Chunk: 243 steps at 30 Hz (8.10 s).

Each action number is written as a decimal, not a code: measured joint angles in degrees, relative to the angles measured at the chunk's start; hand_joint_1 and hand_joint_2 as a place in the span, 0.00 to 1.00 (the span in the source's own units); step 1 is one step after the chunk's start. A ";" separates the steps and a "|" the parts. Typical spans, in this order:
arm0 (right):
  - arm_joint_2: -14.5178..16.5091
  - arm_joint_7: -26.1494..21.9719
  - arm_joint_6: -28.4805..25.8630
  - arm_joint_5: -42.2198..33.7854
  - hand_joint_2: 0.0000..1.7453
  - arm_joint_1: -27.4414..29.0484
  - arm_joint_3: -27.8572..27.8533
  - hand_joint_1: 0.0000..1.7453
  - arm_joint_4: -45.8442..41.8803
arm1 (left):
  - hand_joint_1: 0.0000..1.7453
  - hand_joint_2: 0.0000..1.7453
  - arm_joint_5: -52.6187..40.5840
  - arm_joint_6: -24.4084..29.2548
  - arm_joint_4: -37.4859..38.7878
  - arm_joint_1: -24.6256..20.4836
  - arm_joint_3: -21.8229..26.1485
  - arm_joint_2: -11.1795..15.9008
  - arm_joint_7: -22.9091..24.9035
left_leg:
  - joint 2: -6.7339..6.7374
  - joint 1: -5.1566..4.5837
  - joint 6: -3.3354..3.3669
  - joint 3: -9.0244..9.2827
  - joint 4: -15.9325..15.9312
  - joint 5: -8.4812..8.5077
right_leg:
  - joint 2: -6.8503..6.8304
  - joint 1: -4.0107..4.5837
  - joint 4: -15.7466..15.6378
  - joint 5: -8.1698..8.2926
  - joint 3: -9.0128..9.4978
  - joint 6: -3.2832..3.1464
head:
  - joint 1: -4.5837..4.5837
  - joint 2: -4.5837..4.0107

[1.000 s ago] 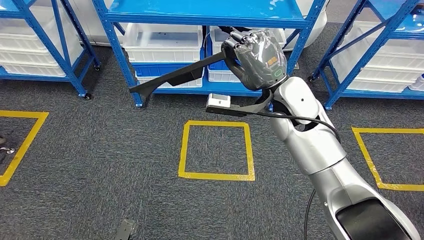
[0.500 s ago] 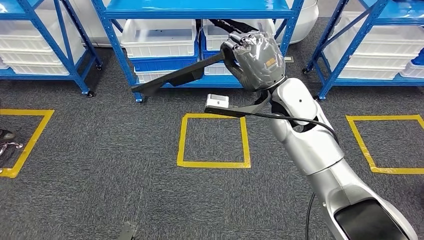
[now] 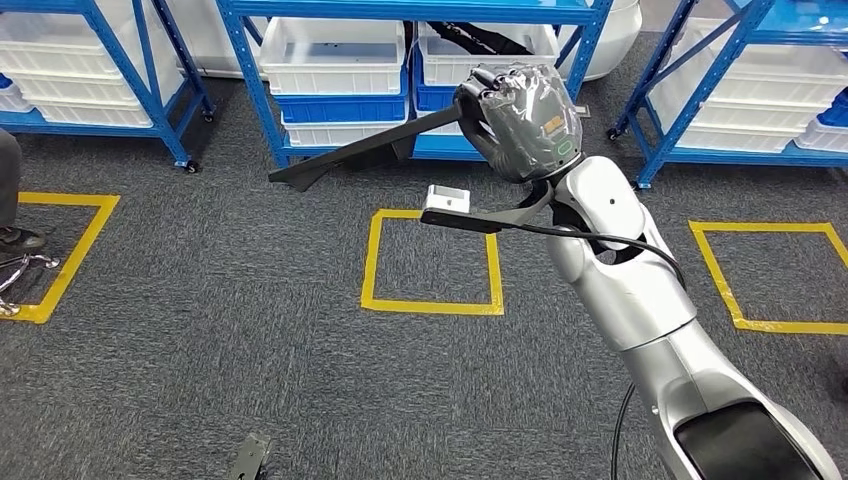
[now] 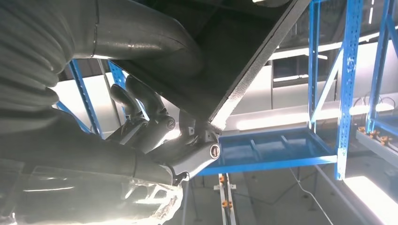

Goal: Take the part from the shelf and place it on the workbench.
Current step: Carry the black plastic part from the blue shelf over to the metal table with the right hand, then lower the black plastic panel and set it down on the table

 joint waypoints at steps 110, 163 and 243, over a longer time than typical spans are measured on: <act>0.91 0.72 0.09 -0.75 1.00 1.83 -3.75 0.88 0.44 | 0.00 1.00 -0.95 -0.21 -0.70 -0.64 1.12 -0.04 0.66 | -0.73 -0.47 -1.87 0.61 9.84 -8.01 | 3.84 -0.65 -16.12 9.36 7.26 -1.39 | -0.35 0.00; -8.05 3.31 2.91 -0.81 1.00 -4.18 -8.87 0.88 4.89 | 0.00 1.00 -0.55 -0.54 -0.59 0.76 2.48 0.63 -0.65 | 5.67 -1.75 -0.26 3.29 -0.36 -2.90 | -2.25 0.25 -16.98 8.34 8.20 -0.08 | 0.13 0.00; -37.22 29.00 5.69 6.28 0.00 -15.80 -22.45 0.00 48.05 | 0.00 0.00 6.27 4.30 -0.28 3.03 13.16 -0.71 -16.40 | 2.34 -1.33 -0.20 2.93 -0.46 -2.21 | -0.63 -0.51 -15.42 8.38 7.01 2.37 | -0.26 0.00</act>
